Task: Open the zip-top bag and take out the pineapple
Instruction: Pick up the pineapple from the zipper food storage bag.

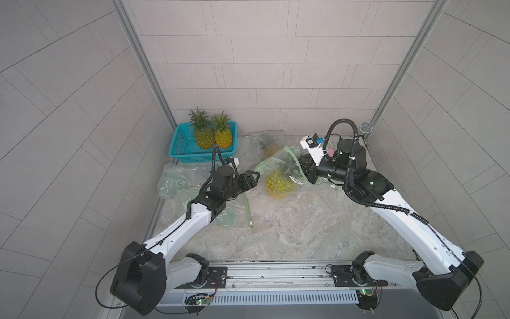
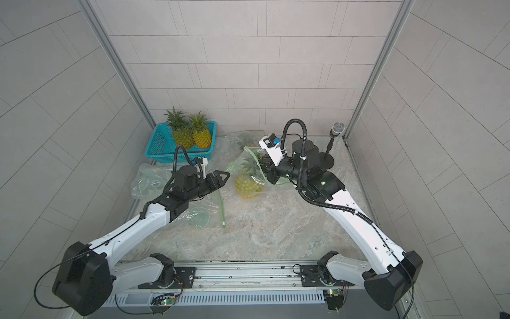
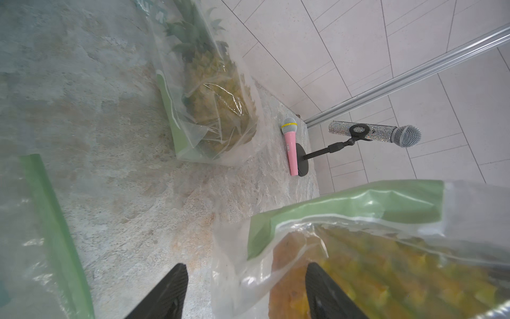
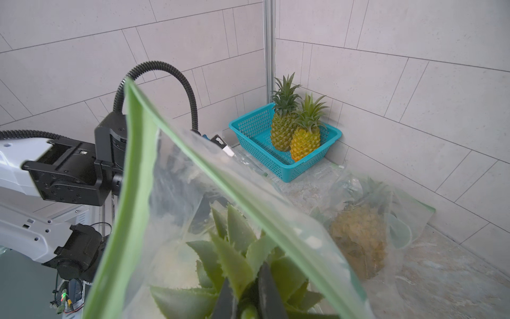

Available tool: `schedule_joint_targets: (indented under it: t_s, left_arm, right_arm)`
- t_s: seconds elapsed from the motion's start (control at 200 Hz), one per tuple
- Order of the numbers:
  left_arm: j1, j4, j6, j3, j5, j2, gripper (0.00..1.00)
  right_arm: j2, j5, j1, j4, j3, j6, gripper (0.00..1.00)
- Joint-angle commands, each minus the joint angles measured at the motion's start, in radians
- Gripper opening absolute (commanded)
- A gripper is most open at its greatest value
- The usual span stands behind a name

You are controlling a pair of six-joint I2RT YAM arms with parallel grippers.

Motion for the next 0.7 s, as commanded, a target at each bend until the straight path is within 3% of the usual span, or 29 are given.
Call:
schedule_joint_targets:
  t_s: [0.0, 0.06, 0.12, 0.305, 0.695]
  left_arm:
    - [-0.013, 0.102, -0.031, -0.009, 0.031, 0.023, 0.69]
    - [-0.019, 0.124, -0.038, -0.010, 0.031, 0.033, 0.66]
    - [-0.020, 0.146, -0.042, -0.013, 0.036, 0.040, 0.57]
    - [-0.020, 0.146, -0.023, -0.013, 0.033, 0.051, 0.00]
    - [-0.019, -0.073, 0.139, -0.032, -0.086, 0.019, 0.00]
  right_arm:
    - [-0.015, -0.039, -0.001, 0.144, 0.056, 0.031, 0.00]
    - [-0.015, -0.040, 0.000, 0.144, 0.056, 0.032, 0.00]
    - [-0.015, -0.046, -0.001, 0.144, 0.058, 0.033, 0.00]
    - [-0.027, -0.038, 0.000, 0.138, 0.047, 0.031, 0.00]
    - [-0.145, 0.063, -0.001, 0.145, -0.007, 0.009, 0.00]
